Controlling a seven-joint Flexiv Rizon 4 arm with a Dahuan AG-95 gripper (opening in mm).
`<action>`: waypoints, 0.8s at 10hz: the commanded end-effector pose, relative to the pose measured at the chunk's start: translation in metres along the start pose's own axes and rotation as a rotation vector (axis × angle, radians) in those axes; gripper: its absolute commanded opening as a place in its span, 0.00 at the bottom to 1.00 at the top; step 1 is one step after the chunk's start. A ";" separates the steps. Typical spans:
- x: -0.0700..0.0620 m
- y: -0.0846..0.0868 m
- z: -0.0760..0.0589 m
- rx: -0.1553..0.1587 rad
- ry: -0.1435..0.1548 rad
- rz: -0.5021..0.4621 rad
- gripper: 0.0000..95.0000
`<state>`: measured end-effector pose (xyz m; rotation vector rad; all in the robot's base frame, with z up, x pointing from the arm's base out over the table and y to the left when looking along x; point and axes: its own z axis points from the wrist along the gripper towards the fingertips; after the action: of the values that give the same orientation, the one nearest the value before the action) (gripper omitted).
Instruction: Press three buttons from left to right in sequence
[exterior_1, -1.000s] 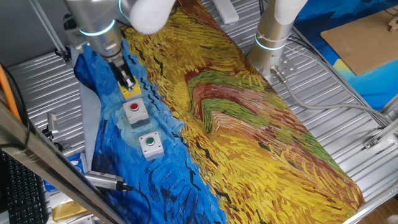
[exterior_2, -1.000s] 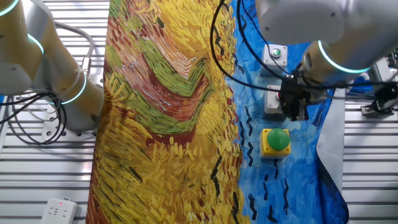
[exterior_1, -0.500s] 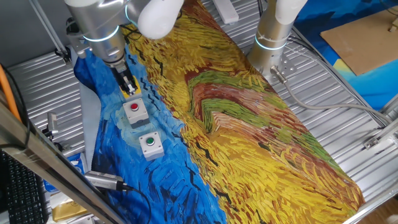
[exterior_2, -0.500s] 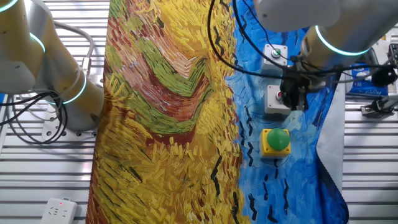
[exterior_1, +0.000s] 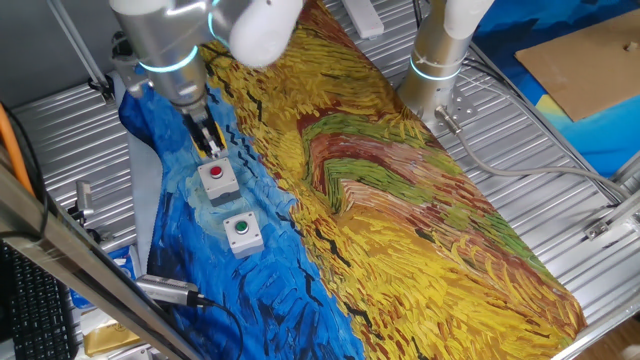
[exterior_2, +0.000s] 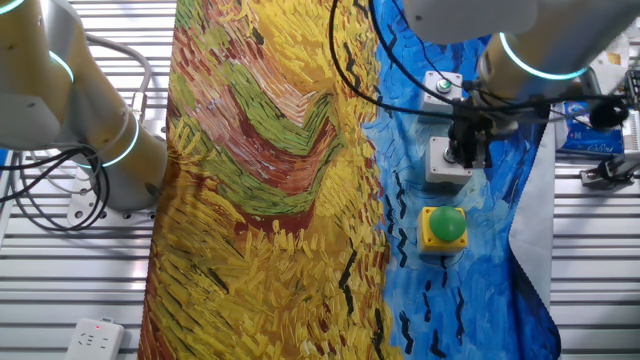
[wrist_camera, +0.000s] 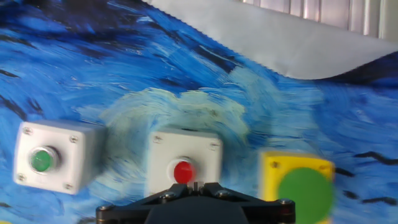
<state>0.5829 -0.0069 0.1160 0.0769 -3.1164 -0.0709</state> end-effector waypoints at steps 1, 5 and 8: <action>-0.003 0.008 0.004 0.006 -0.008 0.012 0.00; -0.003 0.008 0.006 0.009 -0.008 0.018 0.00; -0.005 0.006 0.010 0.009 -0.011 0.015 0.00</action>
<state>0.5875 -0.0003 0.1047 0.0540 -3.1292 -0.0561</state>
